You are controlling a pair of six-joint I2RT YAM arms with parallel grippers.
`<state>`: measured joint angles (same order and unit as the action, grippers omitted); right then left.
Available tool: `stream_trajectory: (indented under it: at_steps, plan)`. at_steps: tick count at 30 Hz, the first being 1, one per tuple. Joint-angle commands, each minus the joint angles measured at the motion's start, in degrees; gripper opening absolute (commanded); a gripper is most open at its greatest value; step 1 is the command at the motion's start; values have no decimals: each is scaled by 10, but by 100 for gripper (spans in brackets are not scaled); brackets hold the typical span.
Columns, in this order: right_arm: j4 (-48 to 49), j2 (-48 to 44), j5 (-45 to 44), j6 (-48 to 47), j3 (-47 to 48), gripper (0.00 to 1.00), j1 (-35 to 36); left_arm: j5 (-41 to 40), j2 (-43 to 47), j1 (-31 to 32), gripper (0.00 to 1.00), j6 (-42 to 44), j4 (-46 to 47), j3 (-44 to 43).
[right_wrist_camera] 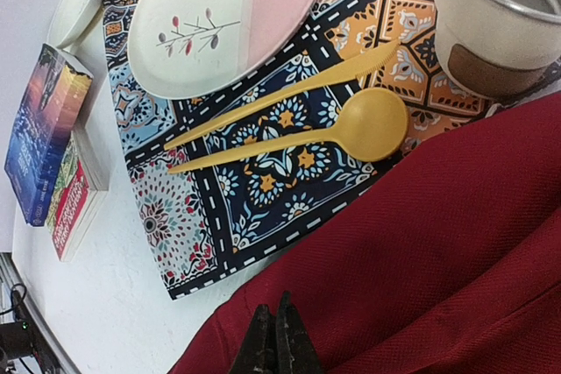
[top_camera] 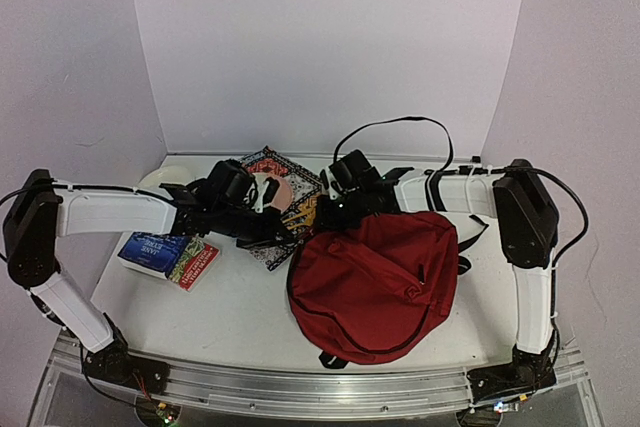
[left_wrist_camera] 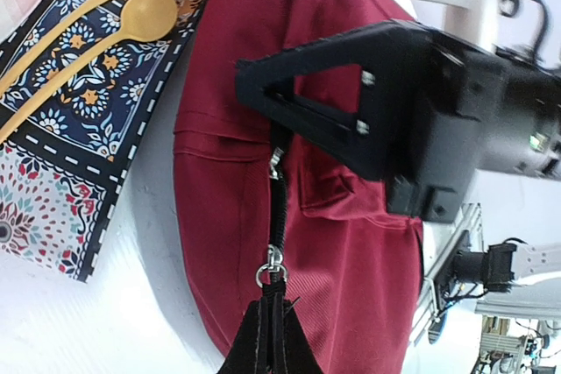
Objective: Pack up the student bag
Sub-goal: Unzip the largest pocket of the bag.
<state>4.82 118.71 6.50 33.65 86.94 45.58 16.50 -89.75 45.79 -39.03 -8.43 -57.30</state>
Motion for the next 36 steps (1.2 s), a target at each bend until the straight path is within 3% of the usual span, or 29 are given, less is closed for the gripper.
stream_trajectory:
  at_steps: [1,14,25,29,36]
  plan:
    - [-6,-32,-42,-9,1,0,-17,31,62,13,0,-4,12,21]
    - [-8,-17,-65,-7,22,0,-34,26,130,102,0,-39,11,111]
    - [-10,-8,-49,-13,37,0,-39,-25,143,172,1,-83,24,146]
    - [-10,-20,-24,-16,27,2,-38,-42,143,178,14,-89,31,140]
    - [-10,-84,-16,-27,-37,21,-28,-100,179,175,44,-65,-2,106]
